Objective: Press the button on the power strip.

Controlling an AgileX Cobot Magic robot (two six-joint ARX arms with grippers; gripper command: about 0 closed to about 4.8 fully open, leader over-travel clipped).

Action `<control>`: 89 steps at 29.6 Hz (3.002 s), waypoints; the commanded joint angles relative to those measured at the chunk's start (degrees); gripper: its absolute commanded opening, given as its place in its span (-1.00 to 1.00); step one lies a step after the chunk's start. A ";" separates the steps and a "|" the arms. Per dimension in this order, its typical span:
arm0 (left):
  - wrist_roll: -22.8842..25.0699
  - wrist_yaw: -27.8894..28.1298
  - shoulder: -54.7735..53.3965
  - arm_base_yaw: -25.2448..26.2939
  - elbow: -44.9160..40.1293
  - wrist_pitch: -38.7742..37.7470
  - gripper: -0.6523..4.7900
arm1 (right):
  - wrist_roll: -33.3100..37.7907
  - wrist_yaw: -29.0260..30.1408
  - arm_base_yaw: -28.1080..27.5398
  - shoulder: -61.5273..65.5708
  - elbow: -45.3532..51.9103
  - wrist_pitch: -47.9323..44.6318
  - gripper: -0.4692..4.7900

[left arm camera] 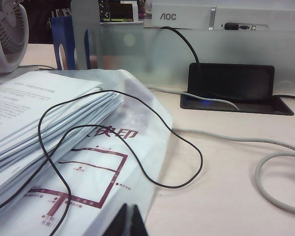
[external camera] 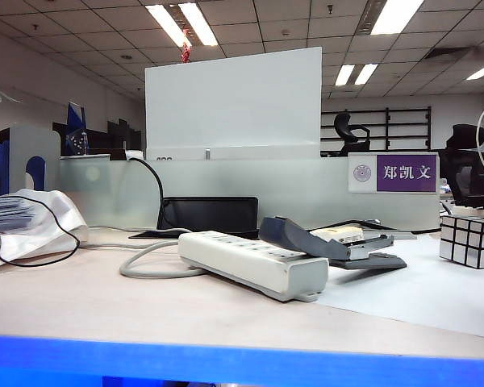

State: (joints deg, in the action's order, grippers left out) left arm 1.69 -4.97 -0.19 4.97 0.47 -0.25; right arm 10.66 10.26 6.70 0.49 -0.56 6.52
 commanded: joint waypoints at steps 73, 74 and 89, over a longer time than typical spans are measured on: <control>-4.04 3.67 0.07 0.02 0.07 -0.09 -0.78 | -12.28 -0.90 -2.43 -0.39 0.09 -0.15 -0.81; -4.04 3.67 0.07 0.02 0.07 -0.09 -0.78 | -12.28 -1.38 -3.28 -0.39 0.09 -0.39 -0.81; -4.04 3.67 0.07 0.02 0.07 -0.09 -0.78 | -3.06 -11.26 -9.97 -0.39 0.09 -4.72 -0.81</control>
State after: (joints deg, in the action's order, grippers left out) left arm -2.26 -1.37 -0.19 4.95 0.47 -0.86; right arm 6.33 -1.06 -3.29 0.16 -0.56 2.87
